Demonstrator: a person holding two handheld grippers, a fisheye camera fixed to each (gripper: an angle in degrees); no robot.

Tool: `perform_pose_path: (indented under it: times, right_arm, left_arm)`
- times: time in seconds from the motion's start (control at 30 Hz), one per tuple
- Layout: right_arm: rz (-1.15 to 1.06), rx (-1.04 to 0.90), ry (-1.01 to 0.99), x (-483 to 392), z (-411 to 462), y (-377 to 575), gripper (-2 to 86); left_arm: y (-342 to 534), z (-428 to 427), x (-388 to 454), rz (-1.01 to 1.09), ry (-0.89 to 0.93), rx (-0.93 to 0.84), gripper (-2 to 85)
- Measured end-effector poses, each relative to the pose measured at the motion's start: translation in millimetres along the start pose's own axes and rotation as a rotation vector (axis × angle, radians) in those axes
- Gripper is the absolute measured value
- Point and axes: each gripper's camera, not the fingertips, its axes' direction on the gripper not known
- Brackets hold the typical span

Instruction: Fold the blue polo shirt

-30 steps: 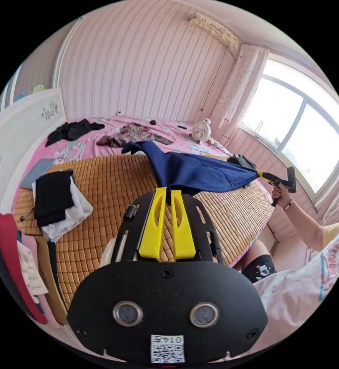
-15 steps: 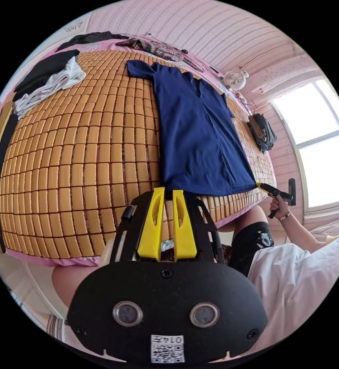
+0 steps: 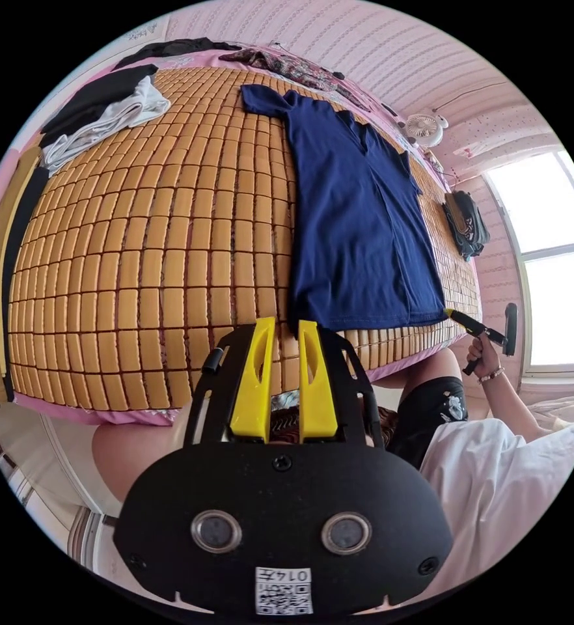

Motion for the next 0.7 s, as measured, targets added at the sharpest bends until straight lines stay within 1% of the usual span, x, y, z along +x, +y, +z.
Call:
perform_pose_path:
  times: [0.03, 0.07, 0.13, 0.23, 0.3, 0.37, 0.43, 0.57, 0.63, 0.7]
  right_arm:
    - [0.014, 0.005, 0.048, 0.1, -0.8, -1.7, 2.4]
    - [0.017, 0.005, 0.029, 2.4, -3.1, -3.2, 1.4]
    - [0.026, 0.031, -0.037, 9.2, -7.7, -1.3, 0.5]
    - [0.071, 0.046, -0.086, 23.8, -8.5, 5.9, -0.1]
    - [0.099, 0.045, -0.117, 31.4, -6.3, 11.1, -0.2]
    - [0.124, 0.046, -0.151, 38.2, -2.3, 18.0, -0.2]
    - [0.134, 0.051, -0.172, 41.8, 1.1, 22.7, -0.1]
    - [0.171, 0.042, -0.182, 49.4, 10.3, 31.2, 0.0]
    - [0.176, 0.05, -0.182, 51.2, 10.0, 33.8, 0.1]
    - [0.163, 0.056, -0.177, 50.9, 8.8, 35.1, -0.1]
  left_arm:
    - [-2.9, 3.1, 0.9, 0.002, -0.006, -0.012, 6.0]
    - [-7.3, 9.4, 2.1, 0.004, -0.023, -0.045, 5.5]
    - [-9.7, 11.4, 3.6, 0.017, -0.041, -0.054, 3.8]
    - [-9.7, 10.7, 2.7, 0.025, -0.063, -0.072, 0.0]
    - [-4.5, 9.5, 2.0, 0.023, -0.159, -0.088, -0.7]
    - [2.7, 9.2, 1.4, 0.044, -0.175, -0.079, -0.8]
    - [10.5, 8.9, -2.6, 0.034, -0.159, -0.05, -0.9]
    - [22.8, 6.2, -17.8, -0.05, -0.088, -0.003, -0.6]
    - [27.4, -1.3, -18.8, -0.055, -0.062, 0.05, 0.0]
    - [27.6, -8.6, -16.4, -0.034, -0.019, 0.111, 3.4]
